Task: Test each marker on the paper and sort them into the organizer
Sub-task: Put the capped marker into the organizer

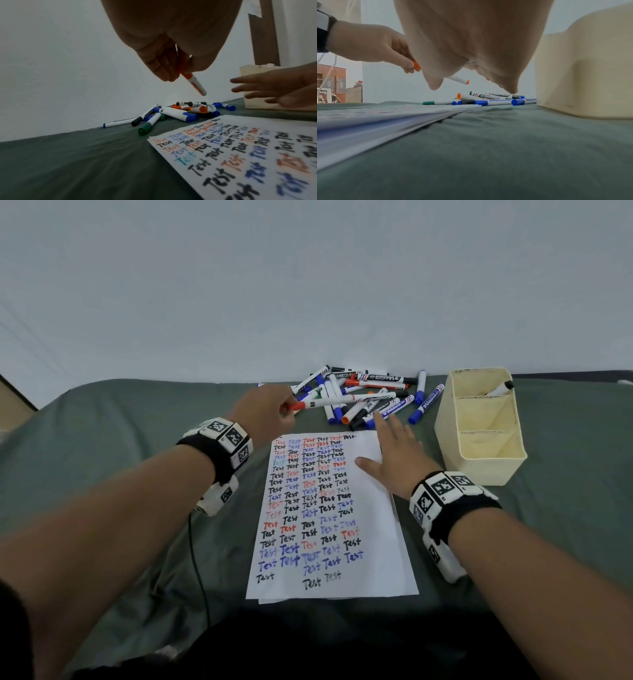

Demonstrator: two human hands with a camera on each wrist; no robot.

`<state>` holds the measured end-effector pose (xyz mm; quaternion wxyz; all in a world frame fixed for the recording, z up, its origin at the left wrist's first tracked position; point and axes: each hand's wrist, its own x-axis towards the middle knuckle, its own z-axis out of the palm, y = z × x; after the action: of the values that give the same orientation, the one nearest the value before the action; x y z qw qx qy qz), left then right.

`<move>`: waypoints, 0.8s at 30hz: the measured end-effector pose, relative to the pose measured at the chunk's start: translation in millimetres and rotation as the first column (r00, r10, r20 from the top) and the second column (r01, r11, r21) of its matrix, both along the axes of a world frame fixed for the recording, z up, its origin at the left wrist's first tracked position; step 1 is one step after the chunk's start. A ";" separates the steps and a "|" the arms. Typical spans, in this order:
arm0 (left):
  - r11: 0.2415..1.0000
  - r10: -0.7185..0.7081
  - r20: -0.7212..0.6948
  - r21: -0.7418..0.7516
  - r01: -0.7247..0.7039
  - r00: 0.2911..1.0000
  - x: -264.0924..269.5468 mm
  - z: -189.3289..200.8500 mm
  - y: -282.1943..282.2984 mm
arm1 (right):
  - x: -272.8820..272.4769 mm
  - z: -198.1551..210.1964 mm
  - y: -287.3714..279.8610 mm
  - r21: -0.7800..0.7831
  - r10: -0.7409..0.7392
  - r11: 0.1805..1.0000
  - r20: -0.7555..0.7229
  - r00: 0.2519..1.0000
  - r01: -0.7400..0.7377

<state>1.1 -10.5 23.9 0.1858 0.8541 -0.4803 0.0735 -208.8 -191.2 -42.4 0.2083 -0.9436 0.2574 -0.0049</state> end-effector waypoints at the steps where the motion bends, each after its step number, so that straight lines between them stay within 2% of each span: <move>1: 0.999 -0.049 0.013 -0.007 0.049 0.999 -3.5 2.8 2.4 | -0.6 1.3 0.4 -0.033 0.010 0.999 0.044 0.999 -0.009; 4: 0.985 -0.173 0.040 0.017 0.172 0.984 -17.5 9.0 3.4 | -2.6 6.4 2.7 -0.136 0.050 0.990 0.137 0.989 -0.031; 9: 0.950 -0.312 0.070 0.032 0.310 0.948 -39.1 4.5 -4.4 | -3.9 18.3 7.0 -0.188 0.084 0.980 0.133 0.988 -0.058; 13: 0.953 -0.304 0.046 0.030 0.303 0.952 -49.2 1.0 -11.0 | -6.1 18.6 8.5 -0.053 0.086 0.996 0.202 0.976 -0.076; 15: 0.957 -0.290 0.010 0.031 0.290 0.957 -51.9 0.2 -14.0 | -7.3 18.2 9.7 -0.041 0.059 0.998 0.230 0.971 -0.051; 17: 0.956 -0.270 -0.007 0.117 0.269 0.963 -56.8 0.6 -18.6 | -6.2 18.5 11.1 -0.046 0.061 0.998 0.246 0.967 -0.051; 20: 0.921 -0.262 0.046 0.310 0.236 0.964 -67.4 1.4 -30.2 | -3.6 19.4 10.8 -0.037 0.078 0.997 0.256 0.963 -0.071; 24: 0.872 -0.227 0.039 0.453 0.185 0.973 -73.5 1.1 -40.8 | -2.6 17.1 8.6 -0.086 0.111 0.992 0.240 0.964 -0.093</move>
<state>-72.4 -51.3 25.0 -0.0304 0.8134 -0.5806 -0.0201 -211.4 -182.6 -25.3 0.2031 -0.9549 0.1806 -0.1196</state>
